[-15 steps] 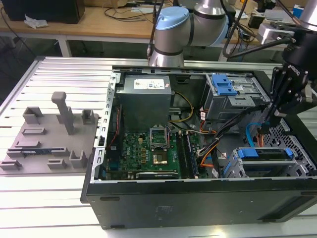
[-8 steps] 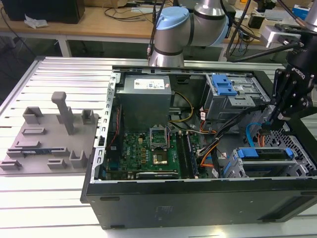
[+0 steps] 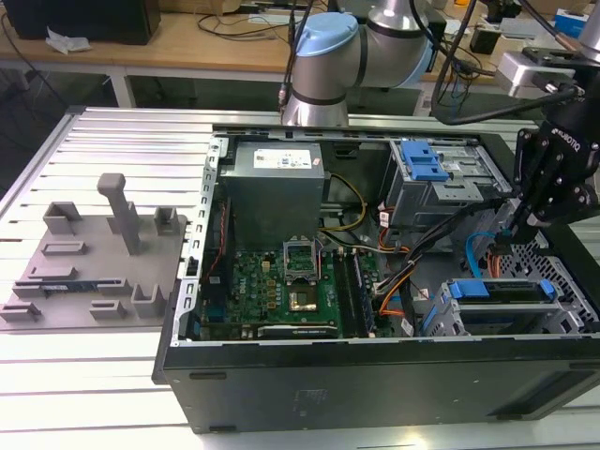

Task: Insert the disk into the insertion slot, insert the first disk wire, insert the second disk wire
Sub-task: 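Insert the first disk wire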

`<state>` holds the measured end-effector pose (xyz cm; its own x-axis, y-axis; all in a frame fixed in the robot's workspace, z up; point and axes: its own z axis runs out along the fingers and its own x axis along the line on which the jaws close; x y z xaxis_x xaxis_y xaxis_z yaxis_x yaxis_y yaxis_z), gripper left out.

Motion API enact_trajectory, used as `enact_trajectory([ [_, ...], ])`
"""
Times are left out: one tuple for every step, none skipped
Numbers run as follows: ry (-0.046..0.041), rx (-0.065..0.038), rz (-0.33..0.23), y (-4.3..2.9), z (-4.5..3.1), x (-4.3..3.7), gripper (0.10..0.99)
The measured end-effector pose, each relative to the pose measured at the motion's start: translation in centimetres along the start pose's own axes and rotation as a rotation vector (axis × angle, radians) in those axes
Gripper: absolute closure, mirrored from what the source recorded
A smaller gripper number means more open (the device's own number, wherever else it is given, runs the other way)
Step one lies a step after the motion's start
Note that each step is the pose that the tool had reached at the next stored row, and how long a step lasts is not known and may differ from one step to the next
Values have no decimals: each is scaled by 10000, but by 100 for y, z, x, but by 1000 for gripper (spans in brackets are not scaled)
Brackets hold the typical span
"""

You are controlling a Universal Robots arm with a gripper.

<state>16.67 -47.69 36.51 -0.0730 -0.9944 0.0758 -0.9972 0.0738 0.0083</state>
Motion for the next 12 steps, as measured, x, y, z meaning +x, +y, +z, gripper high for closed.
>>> enact_trajectory([
  [-137,-6,-61,0,-1,0,922],
  [-225,-9,-102,0,-1,0,922],
  [-345,-14,-158,0,-3,3,922],
  [-446,-19,-190,-1,-4,17,922],
  [-506,-22,-202,-2,-3,35,922],
  [-530,-24,-202,-3,-2,44,922],
  [-534,-24,-204,-3,-2,46,922],
  [-536,-24,-204,-3,-2,48,922],
  [-541,-24,-204,-4,-2,50,922],
  [-543,-24,-204,-4,-2,51,922],
  [-544,-25,-204,-4,-2,52,922],
  [-545,-24,-204,-4,-1,55,922],
])
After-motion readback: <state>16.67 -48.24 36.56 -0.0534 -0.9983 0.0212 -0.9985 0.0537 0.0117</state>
